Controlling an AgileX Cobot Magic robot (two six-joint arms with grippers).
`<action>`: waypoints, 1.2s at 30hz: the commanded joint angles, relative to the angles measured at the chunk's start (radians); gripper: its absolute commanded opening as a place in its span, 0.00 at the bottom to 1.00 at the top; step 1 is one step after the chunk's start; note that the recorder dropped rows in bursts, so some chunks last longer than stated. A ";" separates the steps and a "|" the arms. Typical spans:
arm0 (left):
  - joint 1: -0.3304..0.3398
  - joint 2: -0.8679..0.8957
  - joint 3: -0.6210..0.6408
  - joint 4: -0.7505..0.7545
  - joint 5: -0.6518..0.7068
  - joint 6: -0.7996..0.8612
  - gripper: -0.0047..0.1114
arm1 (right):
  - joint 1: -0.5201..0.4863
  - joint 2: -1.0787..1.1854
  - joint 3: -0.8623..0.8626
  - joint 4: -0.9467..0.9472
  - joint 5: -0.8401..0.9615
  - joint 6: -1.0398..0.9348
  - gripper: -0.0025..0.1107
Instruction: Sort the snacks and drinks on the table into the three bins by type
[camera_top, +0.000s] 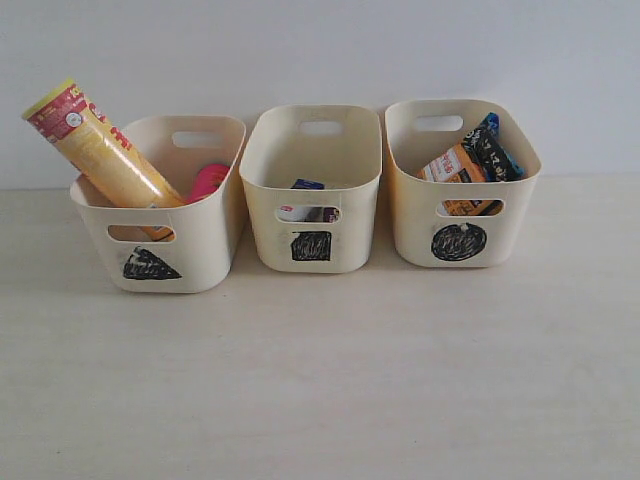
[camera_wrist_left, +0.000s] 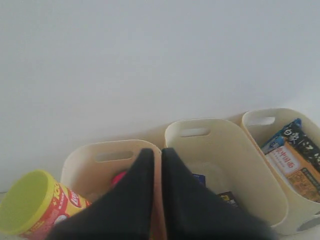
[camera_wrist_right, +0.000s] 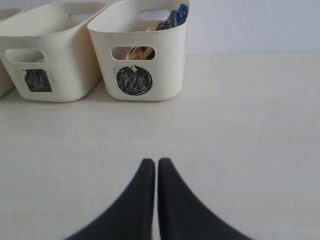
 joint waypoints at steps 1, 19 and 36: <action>0.002 -0.120 0.068 -0.056 -0.008 -0.019 0.08 | 0.000 -0.005 -0.001 0.003 -0.007 -0.004 0.02; 0.002 -0.650 0.314 -0.108 -0.053 -0.022 0.08 | 0.000 -0.005 -0.001 0.003 -0.005 -0.004 0.02; 0.002 -0.877 0.314 -0.108 -0.041 -0.019 0.08 | 0.000 -0.005 -0.001 0.003 -0.006 -0.004 0.02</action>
